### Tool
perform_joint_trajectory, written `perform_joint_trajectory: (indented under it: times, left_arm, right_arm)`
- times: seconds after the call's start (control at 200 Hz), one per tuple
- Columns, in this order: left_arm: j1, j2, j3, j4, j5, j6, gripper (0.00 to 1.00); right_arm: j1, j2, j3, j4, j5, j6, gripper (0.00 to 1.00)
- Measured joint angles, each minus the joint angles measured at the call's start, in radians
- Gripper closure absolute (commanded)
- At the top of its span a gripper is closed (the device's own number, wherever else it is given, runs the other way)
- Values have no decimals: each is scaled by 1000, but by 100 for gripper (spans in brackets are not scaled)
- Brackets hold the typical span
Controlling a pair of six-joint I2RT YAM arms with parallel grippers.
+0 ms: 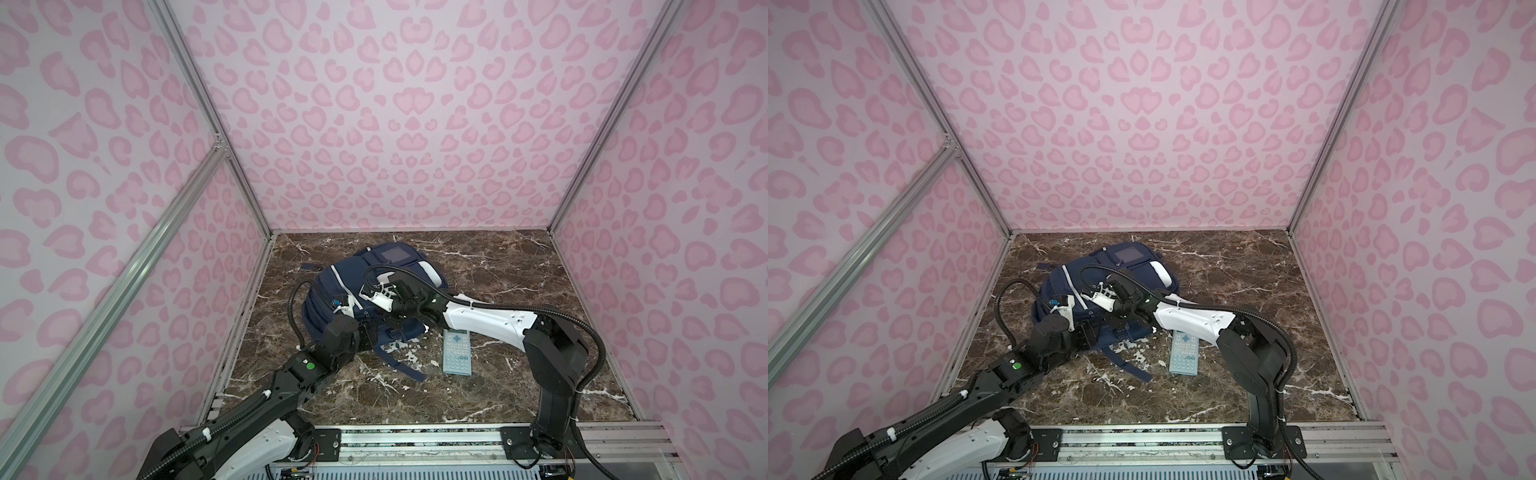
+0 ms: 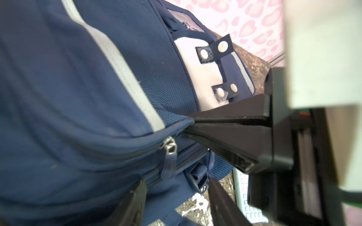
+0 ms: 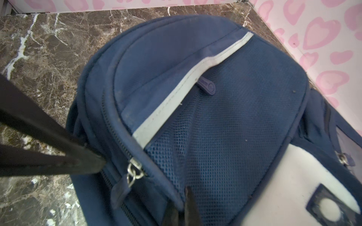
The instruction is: Pack the student bag
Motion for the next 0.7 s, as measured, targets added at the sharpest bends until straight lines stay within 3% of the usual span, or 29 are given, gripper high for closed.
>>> perform_joint_trajectory:
  times: [0.085, 0.175, 0.23, 0.34, 0.545, 0.7]
  left_arm:
    - [-29, 46, 28, -2, -48, 3, 55]
    - [-45, 84, 65, -23, -121, 2, 73]
    - [-48, 117, 89, -43, -167, 1, 78]
    - [-50, 177, 120, -84, -230, -19, 80]
    - [-55, 204, 132, -103, -260, -34, 65]
    - [-55, 236, 141, -113, -271, -24, 87]
  right_arm:
    - [4, 0, -1, 1, 0, 10, 100]
    - [9, -1, -12, 12, 0, 24, 100]
    - [12, -2, -18, 15, 0, 36, 100]
    - [11, -2, -24, 17, 2, 58, 100]
    - [10, -2, -37, 34, -3, 76, 100]
    - [4, -2, -42, 45, -10, 76, 100]
